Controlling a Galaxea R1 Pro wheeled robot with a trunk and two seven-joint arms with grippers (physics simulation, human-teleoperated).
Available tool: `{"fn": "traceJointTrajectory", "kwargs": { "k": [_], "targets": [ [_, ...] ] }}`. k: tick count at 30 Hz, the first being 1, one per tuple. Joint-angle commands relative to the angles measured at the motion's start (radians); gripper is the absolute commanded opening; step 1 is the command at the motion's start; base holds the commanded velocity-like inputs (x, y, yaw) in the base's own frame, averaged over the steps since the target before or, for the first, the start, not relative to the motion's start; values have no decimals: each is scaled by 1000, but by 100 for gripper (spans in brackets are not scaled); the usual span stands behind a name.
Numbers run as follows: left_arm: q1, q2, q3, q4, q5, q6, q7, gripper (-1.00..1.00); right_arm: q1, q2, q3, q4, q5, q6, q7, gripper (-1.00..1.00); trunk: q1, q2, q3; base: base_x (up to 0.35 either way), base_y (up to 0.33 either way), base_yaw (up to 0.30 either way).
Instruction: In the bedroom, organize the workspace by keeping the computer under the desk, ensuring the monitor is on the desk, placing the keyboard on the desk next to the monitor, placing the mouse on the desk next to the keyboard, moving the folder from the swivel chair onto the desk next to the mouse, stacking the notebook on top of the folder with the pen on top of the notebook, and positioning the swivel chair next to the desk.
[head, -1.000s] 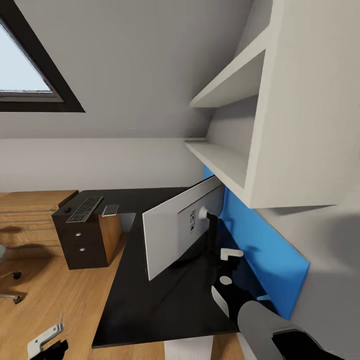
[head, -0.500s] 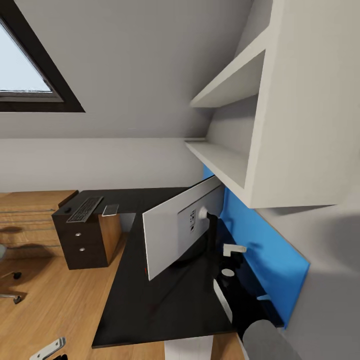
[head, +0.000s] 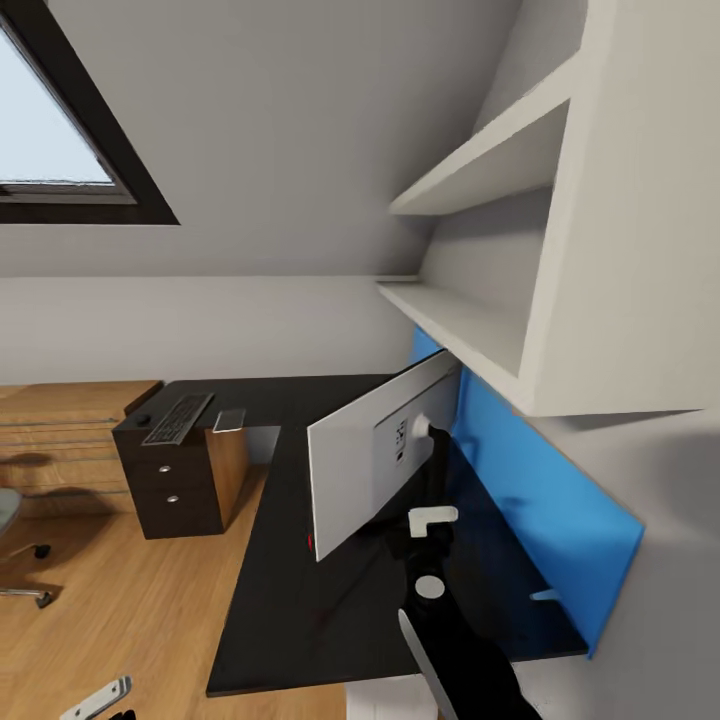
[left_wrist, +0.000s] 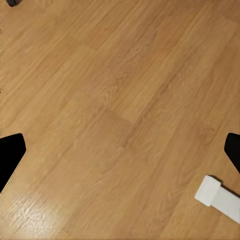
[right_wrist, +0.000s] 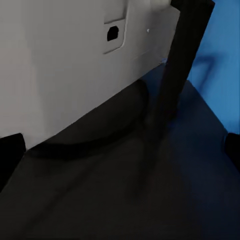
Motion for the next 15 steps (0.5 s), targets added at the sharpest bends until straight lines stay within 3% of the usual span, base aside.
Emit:
{"fn": "traceJointTrajectory", "kwargs": {
  "k": [1, 9, 15],
  "targets": [
    [-1, 0, -3, 7, 2, 5, 2, 100, 0, 0, 8, -1, 0, 7, -7, 100, 0, -1, -2, 0, 288, 0],
    [-1, 6, -45, 91, 2, 7, -1, 100, 1, 0, 26, -2, 1, -8, -7, 100, 0, -1, -2, 0, 302, 0],
    [-1, 7, -127, 106, 2, 11, -45, 100, 1, 0, 45, -2, 2, -57, -10, 100, 0, -1, -2, 0, 321, 0]
  ]
}}
